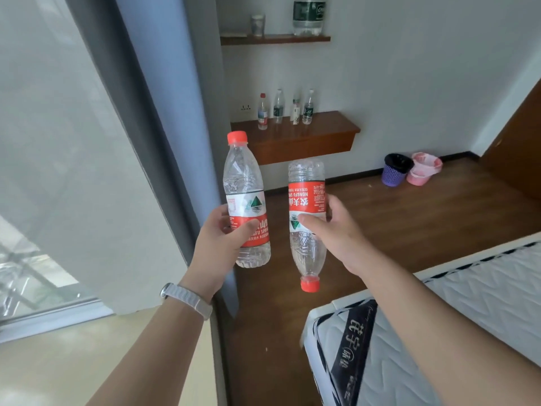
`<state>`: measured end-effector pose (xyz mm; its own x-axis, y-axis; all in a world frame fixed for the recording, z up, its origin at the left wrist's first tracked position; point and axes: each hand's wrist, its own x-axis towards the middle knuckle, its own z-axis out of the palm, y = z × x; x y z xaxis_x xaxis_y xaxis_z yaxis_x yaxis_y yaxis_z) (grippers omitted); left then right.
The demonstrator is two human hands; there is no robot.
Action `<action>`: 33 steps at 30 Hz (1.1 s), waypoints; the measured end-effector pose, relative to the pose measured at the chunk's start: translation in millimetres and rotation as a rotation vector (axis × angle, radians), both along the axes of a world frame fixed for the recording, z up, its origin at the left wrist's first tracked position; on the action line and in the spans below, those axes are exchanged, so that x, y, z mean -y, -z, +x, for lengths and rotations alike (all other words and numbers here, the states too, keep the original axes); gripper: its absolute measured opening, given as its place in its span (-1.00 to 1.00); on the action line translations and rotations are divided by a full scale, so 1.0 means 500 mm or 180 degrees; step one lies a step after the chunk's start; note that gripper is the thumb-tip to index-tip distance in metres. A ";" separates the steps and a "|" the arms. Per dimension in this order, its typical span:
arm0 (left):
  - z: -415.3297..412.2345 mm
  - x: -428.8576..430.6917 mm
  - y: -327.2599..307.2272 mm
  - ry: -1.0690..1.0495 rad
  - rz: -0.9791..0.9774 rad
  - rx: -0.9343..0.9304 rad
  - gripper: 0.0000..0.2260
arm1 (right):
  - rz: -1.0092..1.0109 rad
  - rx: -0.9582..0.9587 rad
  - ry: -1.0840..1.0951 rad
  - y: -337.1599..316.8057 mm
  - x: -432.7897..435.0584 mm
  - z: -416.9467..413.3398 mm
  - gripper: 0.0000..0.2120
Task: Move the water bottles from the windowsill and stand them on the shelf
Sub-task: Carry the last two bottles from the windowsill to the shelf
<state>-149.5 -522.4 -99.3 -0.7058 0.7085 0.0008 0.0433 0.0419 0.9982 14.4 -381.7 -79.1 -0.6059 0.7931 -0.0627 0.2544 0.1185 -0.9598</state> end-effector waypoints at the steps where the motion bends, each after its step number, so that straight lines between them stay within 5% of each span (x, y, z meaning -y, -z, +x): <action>1: -0.009 -0.012 0.000 0.0015 0.0002 -0.0013 -0.60 | -0.0032 -0.0013 0.0009 0.005 -0.010 -0.009 -0.45; 12: -0.146 -0.212 0.058 0.0002 -0.0220 0.0005 -0.58 | -0.0378 -0.0067 -0.0079 0.100 -0.213 -0.161 -0.51; 33: -0.334 -0.743 -0.010 0.0339 -0.0305 -0.0107 -0.54 | -0.0292 -0.0115 0.0353 0.058 -0.710 -0.311 -0.46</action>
<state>-316.4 -151.1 -94.2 -0.6272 0.7774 -0.0480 0.0860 0.1304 0.9877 -140.9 -26.8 -107.9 -0.5180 0.8472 -0.1176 0.2261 0.0030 -0.9741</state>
